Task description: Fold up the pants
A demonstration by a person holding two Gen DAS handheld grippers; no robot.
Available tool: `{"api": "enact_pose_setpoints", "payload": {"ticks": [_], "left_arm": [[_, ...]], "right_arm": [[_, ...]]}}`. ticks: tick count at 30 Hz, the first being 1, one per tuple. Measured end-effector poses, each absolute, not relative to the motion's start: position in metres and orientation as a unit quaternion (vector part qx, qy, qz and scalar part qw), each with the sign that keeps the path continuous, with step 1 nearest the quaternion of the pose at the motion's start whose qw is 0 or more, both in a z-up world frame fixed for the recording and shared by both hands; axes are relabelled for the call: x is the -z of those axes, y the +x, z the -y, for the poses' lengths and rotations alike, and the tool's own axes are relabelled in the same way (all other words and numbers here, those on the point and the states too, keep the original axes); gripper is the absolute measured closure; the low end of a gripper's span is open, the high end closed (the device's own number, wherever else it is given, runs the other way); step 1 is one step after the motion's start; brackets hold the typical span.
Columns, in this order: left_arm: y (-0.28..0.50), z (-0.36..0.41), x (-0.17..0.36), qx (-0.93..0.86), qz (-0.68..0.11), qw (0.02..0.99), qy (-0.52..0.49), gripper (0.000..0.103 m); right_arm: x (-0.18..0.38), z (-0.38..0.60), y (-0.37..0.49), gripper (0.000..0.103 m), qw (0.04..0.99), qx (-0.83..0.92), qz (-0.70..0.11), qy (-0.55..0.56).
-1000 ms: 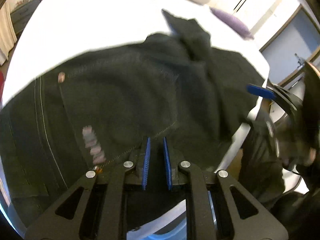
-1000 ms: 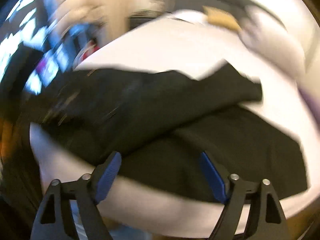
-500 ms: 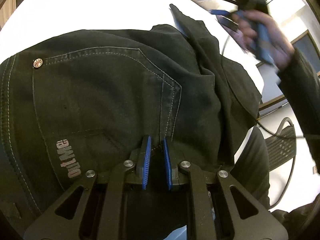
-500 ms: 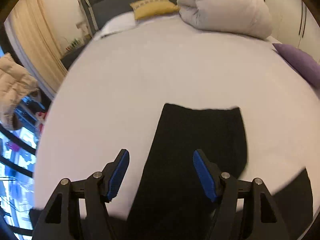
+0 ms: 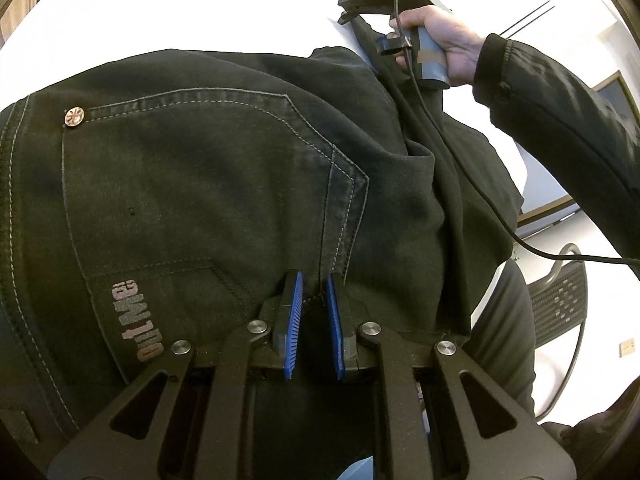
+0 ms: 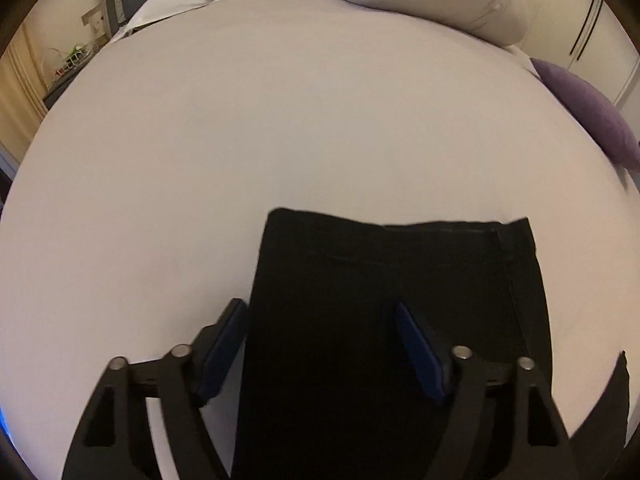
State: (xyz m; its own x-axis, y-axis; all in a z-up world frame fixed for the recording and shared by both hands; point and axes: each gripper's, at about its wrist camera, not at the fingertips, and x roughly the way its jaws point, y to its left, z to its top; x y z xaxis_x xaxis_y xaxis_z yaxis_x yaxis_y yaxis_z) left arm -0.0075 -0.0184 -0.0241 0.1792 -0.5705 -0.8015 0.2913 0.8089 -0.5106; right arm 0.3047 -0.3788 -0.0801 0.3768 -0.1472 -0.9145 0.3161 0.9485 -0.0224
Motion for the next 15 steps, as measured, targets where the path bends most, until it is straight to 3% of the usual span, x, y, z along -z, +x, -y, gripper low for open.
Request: {"api": "enact_pose_setpoints", "payload": {"ticks": [2,4,6,11,15], "left_arm": [[-0.005,0.018,0.024,0.283,-0.575,0.758,-0.122,0.09],[-0.005,0.019,0.025,0.281,-0.574,0.76,-0.119,0.09],[-0.006,0.022,0.024,0.279,-0.574,0.761,-0.116,0.09],[-0.009,0.029,0.024,0.276,-0.572,0.765,-0.106,0.09],[-0.01,0.035,0.023,0.276,-0.57,0.768,-0.095,0.09]], "right_arm": [[0.079,0.375,0.307,0.052,0.829,0.131,-0.539,0.073],[0.076,0.375,0.305,0.083,0.831,0.124,-0.539,0.064],[0.076,0.378,0.304,0.095,0.83,0.12,-0.539,0.072],[0.037,0.414,0.27,0.097,0.851,0.118,-0.489,0.15],[-0.016,0.449,0.192,0.097,0.875,0.119,-0.409,0.232]]}}
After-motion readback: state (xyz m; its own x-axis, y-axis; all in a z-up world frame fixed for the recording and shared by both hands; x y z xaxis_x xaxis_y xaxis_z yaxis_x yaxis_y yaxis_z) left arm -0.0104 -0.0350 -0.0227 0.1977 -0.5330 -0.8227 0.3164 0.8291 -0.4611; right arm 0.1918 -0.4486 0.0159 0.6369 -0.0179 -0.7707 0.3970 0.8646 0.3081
